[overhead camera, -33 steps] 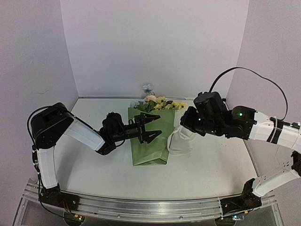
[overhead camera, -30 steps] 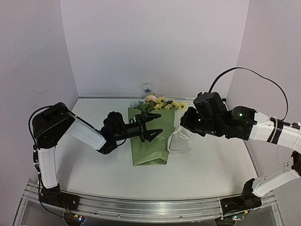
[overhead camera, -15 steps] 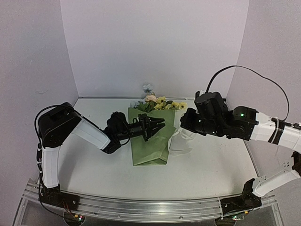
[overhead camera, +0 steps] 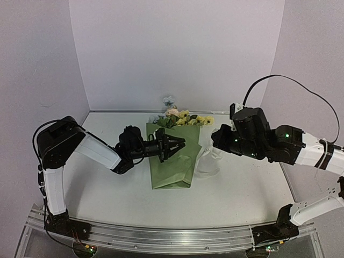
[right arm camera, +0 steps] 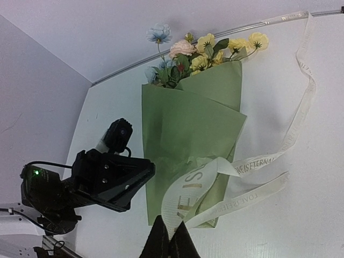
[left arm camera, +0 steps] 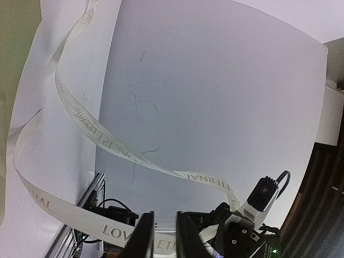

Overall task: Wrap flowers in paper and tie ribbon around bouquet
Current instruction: Pass from the right arm to the left

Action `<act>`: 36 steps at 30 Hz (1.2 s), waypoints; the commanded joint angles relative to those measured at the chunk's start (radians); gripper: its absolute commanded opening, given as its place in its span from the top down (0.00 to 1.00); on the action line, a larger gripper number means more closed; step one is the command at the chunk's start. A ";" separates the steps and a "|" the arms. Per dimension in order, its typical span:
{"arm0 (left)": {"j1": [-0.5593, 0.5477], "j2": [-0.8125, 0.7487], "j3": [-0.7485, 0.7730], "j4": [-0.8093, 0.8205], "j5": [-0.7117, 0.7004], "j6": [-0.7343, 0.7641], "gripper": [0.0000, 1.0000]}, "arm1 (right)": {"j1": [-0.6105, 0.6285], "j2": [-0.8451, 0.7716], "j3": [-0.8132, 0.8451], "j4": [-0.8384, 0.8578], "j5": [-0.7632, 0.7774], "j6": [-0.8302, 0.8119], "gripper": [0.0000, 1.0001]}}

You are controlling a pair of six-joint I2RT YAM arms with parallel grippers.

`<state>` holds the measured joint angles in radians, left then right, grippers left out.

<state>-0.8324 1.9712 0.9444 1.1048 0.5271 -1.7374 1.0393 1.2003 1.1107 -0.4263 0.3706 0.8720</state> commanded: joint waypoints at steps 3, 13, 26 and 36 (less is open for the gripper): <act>0.017 -0.168 0.126 -0.443 0.125 0.636 0.51 | 0.004 -0.006 0.073 0.020 0.021 -0.073 1.00; -0.116 -0.262 0.063 -0.542 -0.093 1.281 0.34 | 0.003 0.004 0.149 0.006 0.014 -0.013 1.00; -0.198 -0.180 0.075 -0.462 -0.281 1.384 0.28 | 0.003 0.006 0.188 -0.019 0.001 0.031 1.00; -0.208 -0.069 0.242 -0.515 -0.260 1.406 0.40 | 0.003 -0.003 0.177 -0.048 0.010 0.037 1.00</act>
<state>-1.0313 1.8836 1.1085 0.5989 0.2835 -0.3584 1.0393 1.2072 1.2583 -0.4570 0.3691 0.8999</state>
